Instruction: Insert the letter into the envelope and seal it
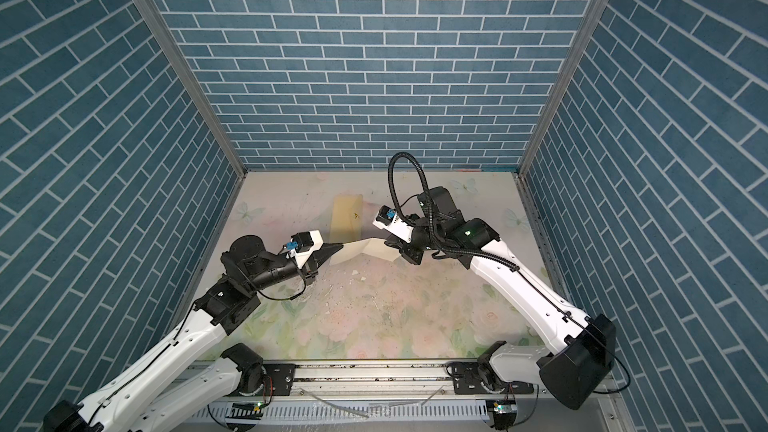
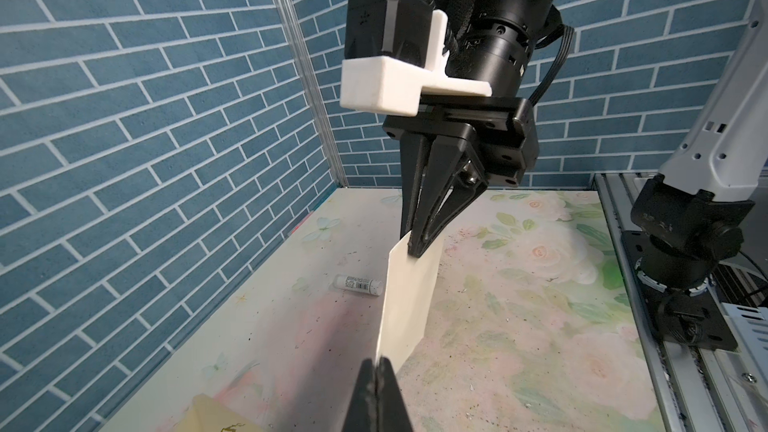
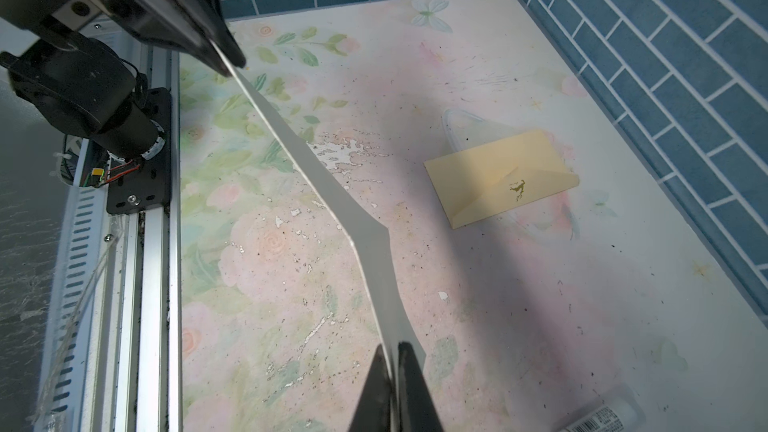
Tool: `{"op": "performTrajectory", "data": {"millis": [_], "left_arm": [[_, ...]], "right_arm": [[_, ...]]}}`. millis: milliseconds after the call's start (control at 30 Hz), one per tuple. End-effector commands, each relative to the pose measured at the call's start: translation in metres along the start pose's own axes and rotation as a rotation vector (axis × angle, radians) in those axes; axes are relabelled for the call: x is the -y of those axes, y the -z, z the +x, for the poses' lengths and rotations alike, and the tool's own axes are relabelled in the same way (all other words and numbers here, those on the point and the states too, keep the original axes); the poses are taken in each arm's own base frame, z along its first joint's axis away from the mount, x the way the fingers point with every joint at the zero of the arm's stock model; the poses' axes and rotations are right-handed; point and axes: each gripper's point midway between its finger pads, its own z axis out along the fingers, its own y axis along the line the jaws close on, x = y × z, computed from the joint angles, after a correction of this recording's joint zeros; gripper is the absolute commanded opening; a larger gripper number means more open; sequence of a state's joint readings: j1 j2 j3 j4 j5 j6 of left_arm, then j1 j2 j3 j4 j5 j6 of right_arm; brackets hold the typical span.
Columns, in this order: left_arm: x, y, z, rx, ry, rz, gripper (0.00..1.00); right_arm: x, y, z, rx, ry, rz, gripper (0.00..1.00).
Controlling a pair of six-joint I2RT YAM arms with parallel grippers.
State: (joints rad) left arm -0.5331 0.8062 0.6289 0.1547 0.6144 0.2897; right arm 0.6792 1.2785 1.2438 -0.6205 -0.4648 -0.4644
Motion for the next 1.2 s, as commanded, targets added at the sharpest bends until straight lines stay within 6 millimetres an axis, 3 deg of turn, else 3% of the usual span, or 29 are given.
{"op": "performTrajectory", "data": {"millis": [0,133,233,367,567,800,1000,1167], "left_arm": [[-0.001,0.003,0.001,-0.001,-0.013,-0.012,0.0],[-0.002,0.002,0.002,-0.004,-0.013,-0.017,0.0],[-0.002,0.003,0.002,-0.002,-0.016,-0.018,0.0],[-0.002,0.003,0.001,-0.002,-0.018,-0.022,0.0],[-0.002,0.002,0.002,-0.002,-0.016,-0.021,0.0],[0.002,0.001,0.0,0.003,-0.007,0.012,0.0],[0.003,0.006,-0.013,0.021,-0.015,0.016,0.16],[0.002,0.019,-0.041,0.078,-0.064,-0.009,0.46]], "right_arm": [[-0.007,0.003,0.014,-0.031,-0.014,-0.011,0.02],[-0.005,0.004,0.016,-0.039,-0.019,-0.001,0.02],[-0.003,0.004,0.018,-0.05,-0.024,0.007,0.1],[-0.002,0.004,0.024,-0.068,-0.029,0.017,0.11],[-0.002,0.003,0.028,-0.074,-0.031,0.018,0.0],[0.004,0.005,0.019,-0.047,-0.01,0.049,0.0],[0.023,0.009,0.02,-0.053,0.024,0.157,0.0],[0.037,0.011,0.026,-0.07,0.052,0.242,0.0]]}}
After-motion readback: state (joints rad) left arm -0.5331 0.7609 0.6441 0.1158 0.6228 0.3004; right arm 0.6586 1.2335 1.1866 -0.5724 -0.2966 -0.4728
